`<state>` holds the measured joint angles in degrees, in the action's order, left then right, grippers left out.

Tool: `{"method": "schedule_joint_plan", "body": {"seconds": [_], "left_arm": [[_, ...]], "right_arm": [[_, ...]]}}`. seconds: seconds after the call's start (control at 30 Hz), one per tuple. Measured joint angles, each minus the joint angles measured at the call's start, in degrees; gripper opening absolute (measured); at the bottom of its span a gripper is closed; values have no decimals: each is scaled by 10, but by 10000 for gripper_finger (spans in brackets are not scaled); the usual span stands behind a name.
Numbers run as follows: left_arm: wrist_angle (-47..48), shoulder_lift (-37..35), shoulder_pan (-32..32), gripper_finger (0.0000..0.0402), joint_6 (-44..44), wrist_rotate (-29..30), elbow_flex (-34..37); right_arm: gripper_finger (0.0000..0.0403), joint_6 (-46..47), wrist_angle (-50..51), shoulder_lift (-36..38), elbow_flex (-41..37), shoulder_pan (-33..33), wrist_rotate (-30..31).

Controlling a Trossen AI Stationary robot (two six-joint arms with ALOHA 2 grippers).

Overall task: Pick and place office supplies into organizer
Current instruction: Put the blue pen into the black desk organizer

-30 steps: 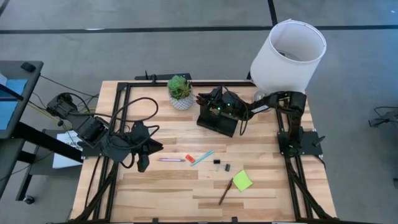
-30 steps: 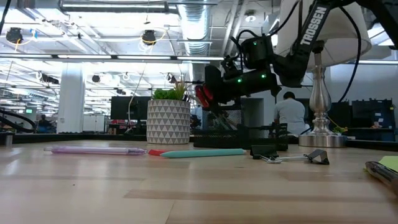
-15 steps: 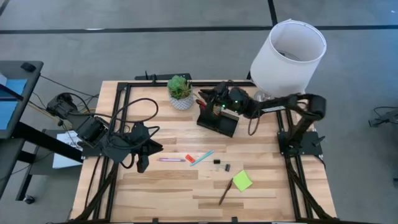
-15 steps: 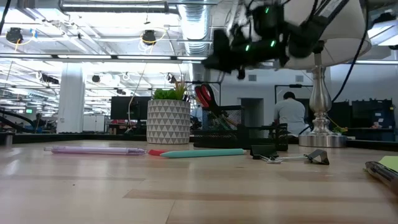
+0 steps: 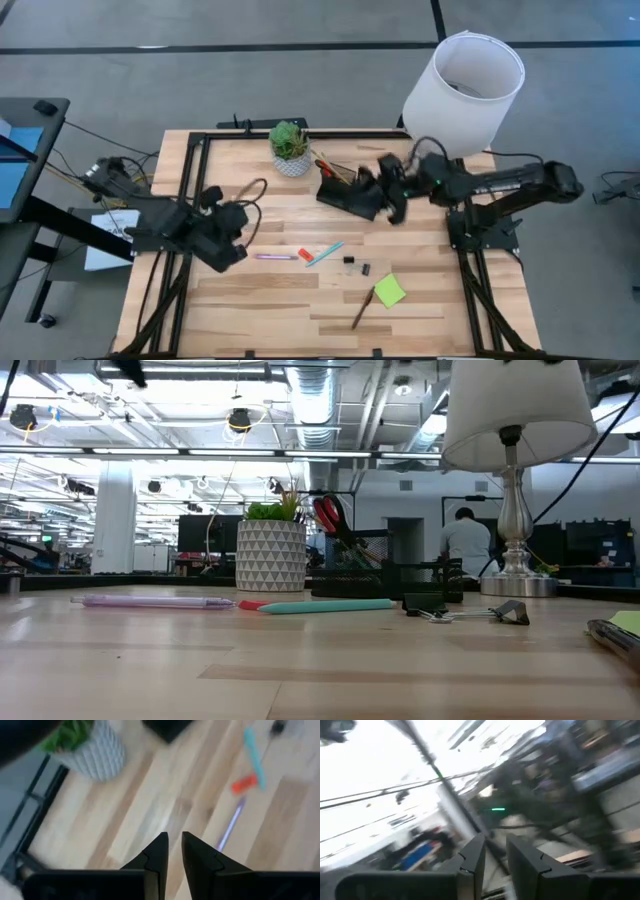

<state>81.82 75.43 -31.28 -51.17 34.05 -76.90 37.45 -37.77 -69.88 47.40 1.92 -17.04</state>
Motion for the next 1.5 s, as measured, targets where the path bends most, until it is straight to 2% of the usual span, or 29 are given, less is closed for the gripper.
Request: {"method": "schedule_joint_plan", "body": {"seconds": [0.1,0.23,0.4,0.5,0.57,0.77,0.9,1.0,1.1,1.23,1.33,1.4,1.5], "left_arm": [[-26,29,9,45,36,-64,36],[-176,66,15,45,119,-167,102],[-418,105,15,45,194,-194,170],[-515,129,22,45,219,-198,197],[-536,139,29,45,225,-214,206],[-499,131,43,45,246,-282,202],[-542,105,48,45,239,-276,177],[-579,92,54,45,249,-272,164],[-580,81,62,45,240,-272,154],[-585,56,72,45,173,-296,130],[-588,40,76,45,172,-296,112],[-588,32,76,45,186,-280,103],[-589,29,77,45,182,-246,95]], "right_arm": [[71,1,-3,-3,0,63,26],[71,1,-3,-25,0,131,96],[71,1,-11,-51,0,186,148],[71,1,-39,-64,0,209,163],[71,1,-58,-69,0,221,170],[71,1,-88,-72,0,242,172],[71,-8,-103,-71,0,247,172],[71,-30,-74,-72,0,246,171],[71,-47,15,-71,7,246,172],[71,-18,313,-77,59,233,171],[71,-35,487,-114,95,212,172],[71,-84,528,-141,108,199,172],[71,-168,523,-176,117,180,156]]}}
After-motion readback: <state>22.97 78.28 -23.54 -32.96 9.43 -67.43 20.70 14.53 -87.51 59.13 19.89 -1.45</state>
